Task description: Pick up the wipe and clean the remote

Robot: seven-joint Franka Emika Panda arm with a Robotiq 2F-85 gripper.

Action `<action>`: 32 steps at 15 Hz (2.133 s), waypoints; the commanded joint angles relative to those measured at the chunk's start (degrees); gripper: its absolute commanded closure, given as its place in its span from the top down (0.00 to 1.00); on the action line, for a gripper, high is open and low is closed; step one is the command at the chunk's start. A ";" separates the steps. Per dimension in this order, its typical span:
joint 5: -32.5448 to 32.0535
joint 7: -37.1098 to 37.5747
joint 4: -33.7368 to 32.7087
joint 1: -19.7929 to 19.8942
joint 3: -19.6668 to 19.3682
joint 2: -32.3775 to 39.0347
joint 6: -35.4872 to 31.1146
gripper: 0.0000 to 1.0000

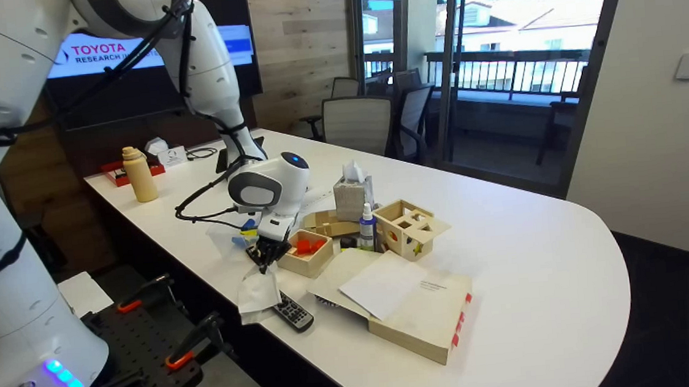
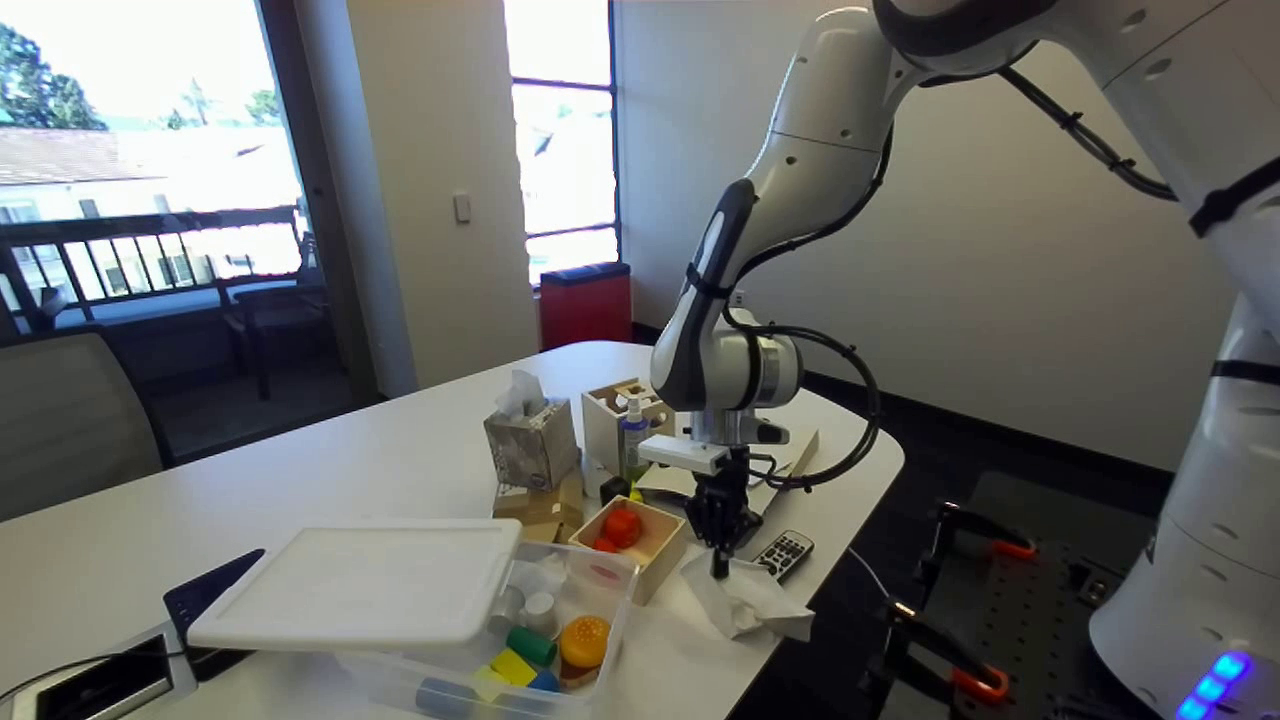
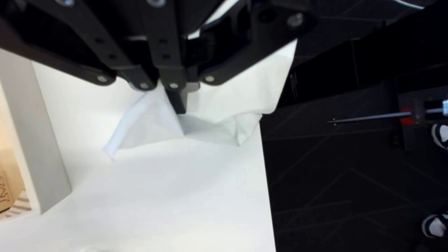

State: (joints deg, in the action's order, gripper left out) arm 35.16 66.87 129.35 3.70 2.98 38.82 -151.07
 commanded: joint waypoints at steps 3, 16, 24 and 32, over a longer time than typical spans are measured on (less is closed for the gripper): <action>-2.85 5.06 0.21 -4.14 -7.19 0.29 1.46 0.00; -16.25 18.39 0.74 -7.32 -16.87 0.55 1.23 0.00; -20.08 21.01 -1.40 -6.51 -19.28 1.99 0.53 0.00; -10.51 11.06 -5.63 2.39 -6.14 2.54 -2.96 0.00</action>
State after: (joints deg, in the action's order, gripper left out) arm 21.48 82.11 125.64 2.71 -7.31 40.42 -153.27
